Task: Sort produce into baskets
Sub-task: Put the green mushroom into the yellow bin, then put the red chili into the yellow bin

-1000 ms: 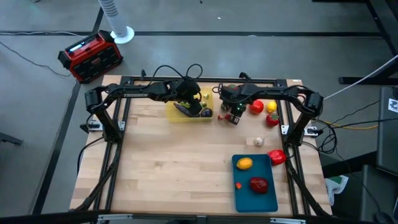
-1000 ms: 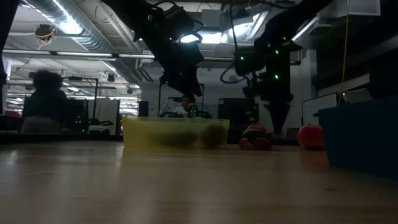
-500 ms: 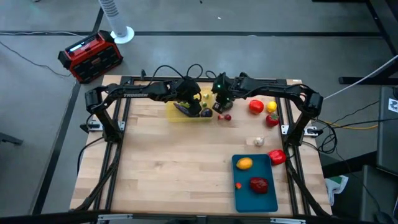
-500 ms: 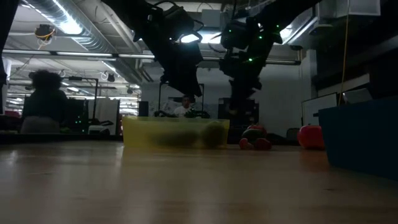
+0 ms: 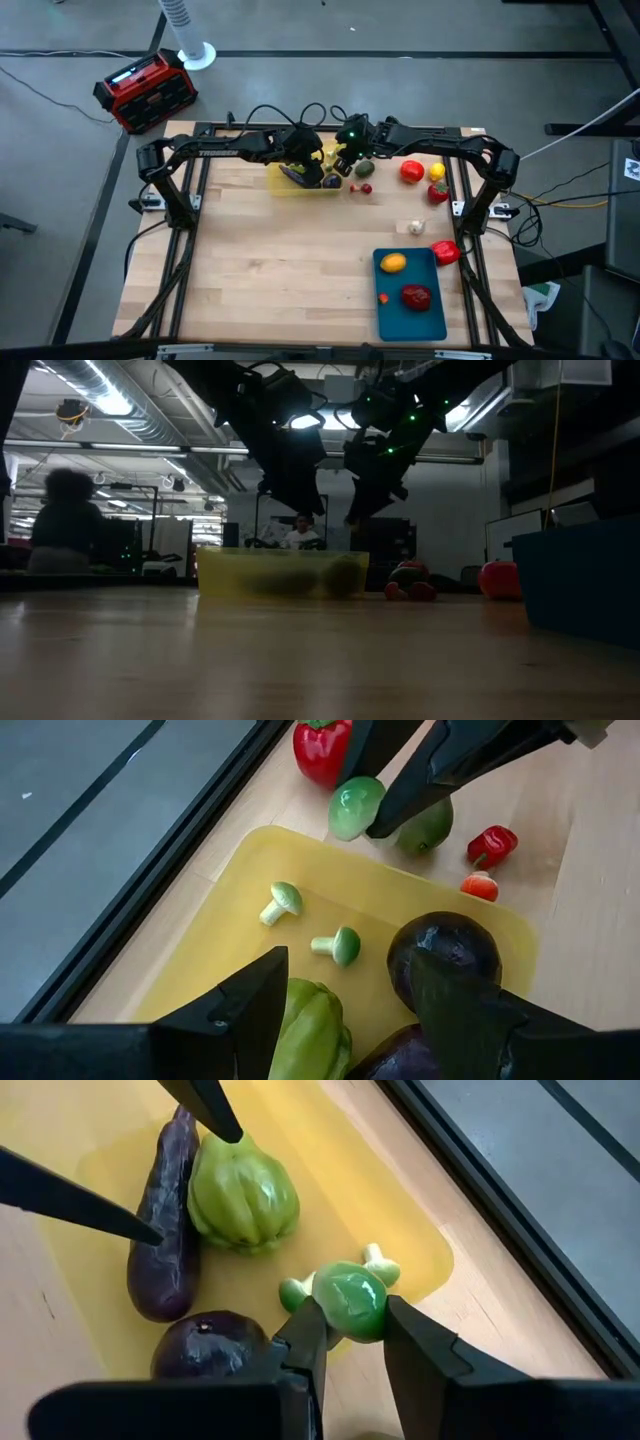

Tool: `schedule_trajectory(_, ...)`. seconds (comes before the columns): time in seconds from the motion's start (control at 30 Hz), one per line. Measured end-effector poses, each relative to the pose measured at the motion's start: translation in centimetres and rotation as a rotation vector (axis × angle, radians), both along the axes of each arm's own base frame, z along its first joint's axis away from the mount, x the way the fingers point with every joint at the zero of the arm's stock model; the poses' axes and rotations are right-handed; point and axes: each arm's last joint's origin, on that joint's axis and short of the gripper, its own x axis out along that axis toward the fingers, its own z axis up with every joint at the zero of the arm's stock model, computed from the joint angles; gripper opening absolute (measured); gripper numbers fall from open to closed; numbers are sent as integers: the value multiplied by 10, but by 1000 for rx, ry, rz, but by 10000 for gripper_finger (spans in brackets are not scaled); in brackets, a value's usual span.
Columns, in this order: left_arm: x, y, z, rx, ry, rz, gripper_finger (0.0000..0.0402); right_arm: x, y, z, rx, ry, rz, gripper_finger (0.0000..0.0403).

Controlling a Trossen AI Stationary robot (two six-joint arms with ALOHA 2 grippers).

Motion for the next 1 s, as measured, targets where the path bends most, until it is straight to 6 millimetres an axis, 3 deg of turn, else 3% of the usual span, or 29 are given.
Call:
schedule_trajectory(0.4, 0, 0, 0, -1, -1, 1, 205, 1, 0, 1, 16, -20, 17, 87)
schedule_trajectory(0.77, 0, 0, 0, -1, -1, 2, 205, 1, 1, 0, 34, -25, 32, 203)
schedule_trajectory(1.0, 0, 0, 0, -2, -1, 2, 205, -4, 3, -4, 98, 26, -16, 235)
